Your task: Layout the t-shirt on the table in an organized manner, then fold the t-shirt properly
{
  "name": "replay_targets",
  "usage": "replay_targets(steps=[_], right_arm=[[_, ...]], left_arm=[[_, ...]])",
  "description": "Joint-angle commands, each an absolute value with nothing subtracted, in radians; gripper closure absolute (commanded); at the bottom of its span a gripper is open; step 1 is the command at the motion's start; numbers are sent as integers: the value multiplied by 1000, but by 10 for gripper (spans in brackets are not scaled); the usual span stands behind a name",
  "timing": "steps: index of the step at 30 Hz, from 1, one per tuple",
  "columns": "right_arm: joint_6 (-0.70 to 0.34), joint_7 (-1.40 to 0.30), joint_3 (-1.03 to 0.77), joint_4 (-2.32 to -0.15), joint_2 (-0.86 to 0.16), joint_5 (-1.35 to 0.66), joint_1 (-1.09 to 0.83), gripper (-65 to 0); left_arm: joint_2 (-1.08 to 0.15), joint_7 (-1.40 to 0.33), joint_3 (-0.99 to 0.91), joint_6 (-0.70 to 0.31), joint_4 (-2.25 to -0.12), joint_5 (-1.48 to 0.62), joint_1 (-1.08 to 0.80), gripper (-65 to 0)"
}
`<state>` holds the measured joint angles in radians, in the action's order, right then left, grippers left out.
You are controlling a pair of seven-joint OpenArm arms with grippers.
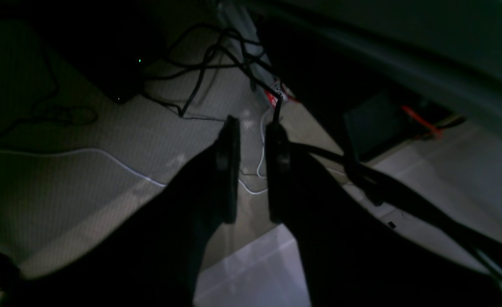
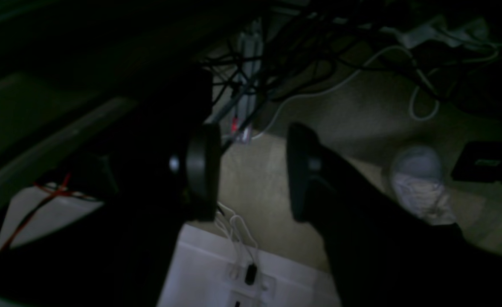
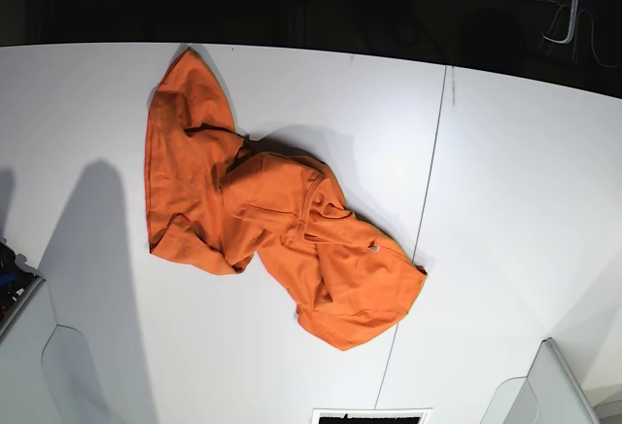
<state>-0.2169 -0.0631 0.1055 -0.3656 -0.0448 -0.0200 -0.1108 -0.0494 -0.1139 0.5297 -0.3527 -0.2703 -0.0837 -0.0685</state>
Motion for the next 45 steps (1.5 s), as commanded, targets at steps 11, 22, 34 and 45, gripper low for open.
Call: replay_targets(steps=[11,22,34,45], right_arm=[[-213,-56,107,-376,-49,-18,-120,-261],[-213,-56,107,-419,-53,13,-162,-261],[-419,-84,107,-987,-147,-14,-514,-261],[-469,-87,88,-1642,-316,-98,-835,-261]], left_arm=[[-47,-93,530,-363,-276,-84,-68,-138],[-53,-94,529,-363,-351,-84,-126,-138],[-145,-190,447,-363,-944,-25,-451,-138],[-280,-241,107,-431,-1760,-121,-767,-260]])
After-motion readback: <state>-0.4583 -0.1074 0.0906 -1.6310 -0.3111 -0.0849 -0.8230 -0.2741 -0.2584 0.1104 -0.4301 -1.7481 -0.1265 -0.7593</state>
